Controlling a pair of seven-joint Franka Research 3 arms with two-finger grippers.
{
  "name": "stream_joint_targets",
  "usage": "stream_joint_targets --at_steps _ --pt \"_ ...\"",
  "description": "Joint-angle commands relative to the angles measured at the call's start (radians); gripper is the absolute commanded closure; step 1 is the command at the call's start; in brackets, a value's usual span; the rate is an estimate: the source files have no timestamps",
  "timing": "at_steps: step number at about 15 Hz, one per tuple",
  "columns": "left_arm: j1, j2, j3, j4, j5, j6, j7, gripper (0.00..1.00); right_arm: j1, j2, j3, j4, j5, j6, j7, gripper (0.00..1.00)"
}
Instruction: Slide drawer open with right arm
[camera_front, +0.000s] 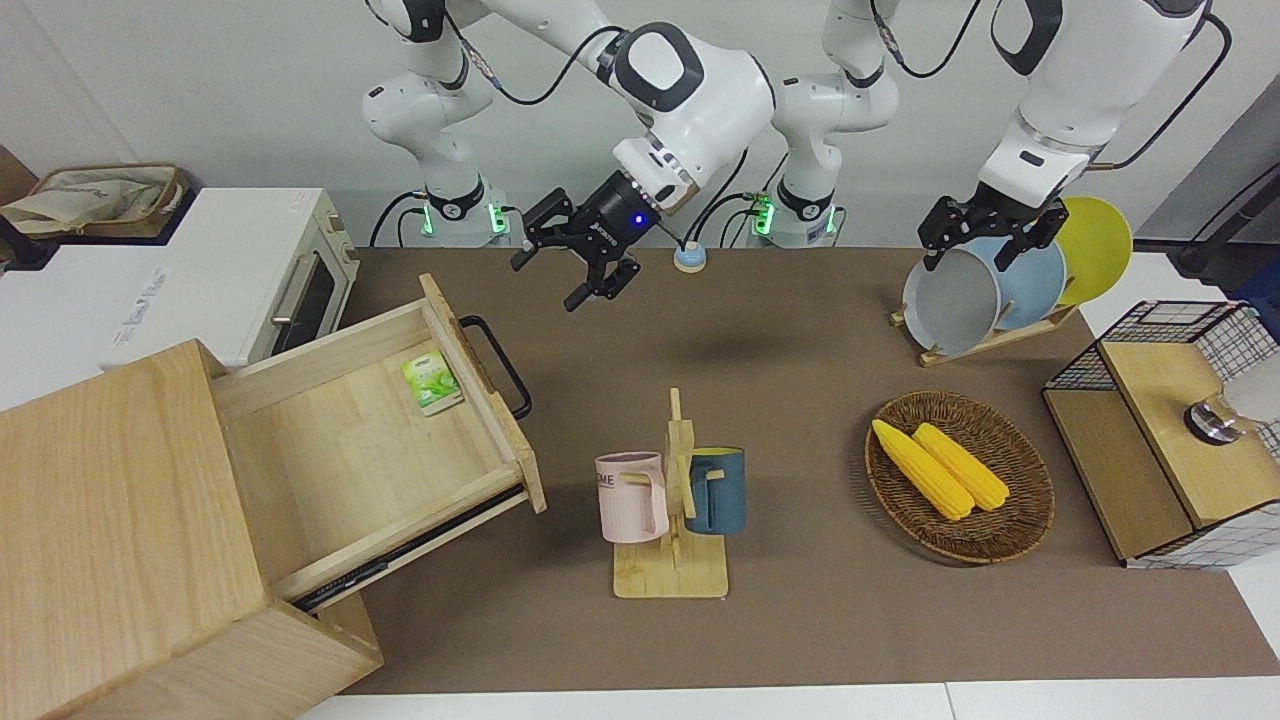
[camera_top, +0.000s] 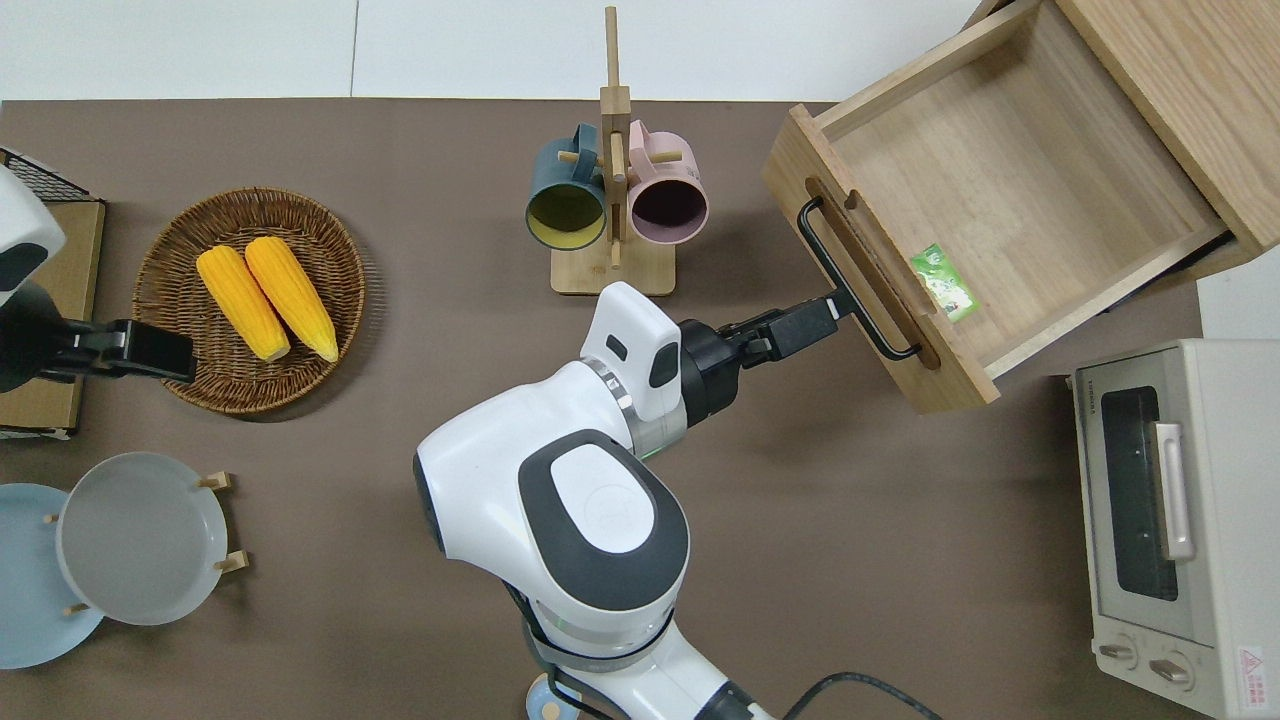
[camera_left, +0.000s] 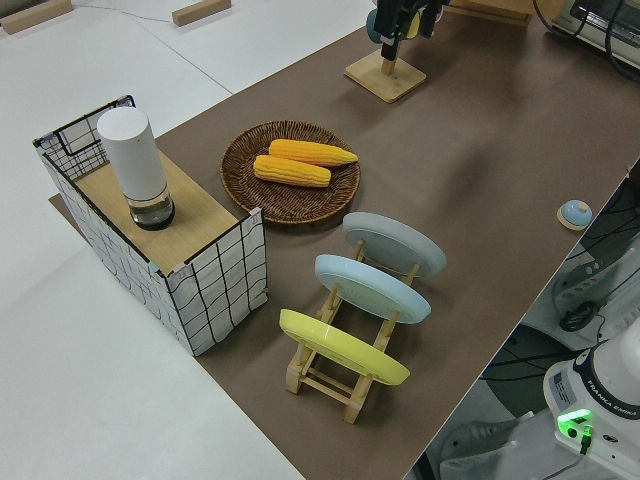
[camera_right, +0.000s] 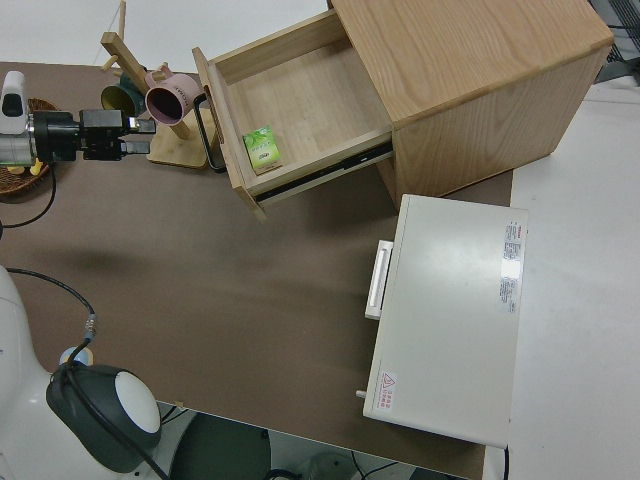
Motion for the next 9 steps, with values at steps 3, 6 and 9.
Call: stream_joint_targets --at_steps 3,6,9 --pt "0.004 0.011 -0.006 0.024 0.017 -0.02 0.01 0.01 -0.202 -0.18 0.007 -0.005 0.36 0.009 -0.165 0.015" --pt "0.004 0.011 -0.006 0.024 0.017 -0.02 0.01 0.01 -0.37 -0.248 0.007 -0.006 0.587 0.067 -0.249 0.015" --pt "0.004 0.011 -0.006 0.026 0.017 -0.02 0.01 0.01 -0.528 -0.274 0.007 -0.009 0.788 0.113 -0.341 0.015"
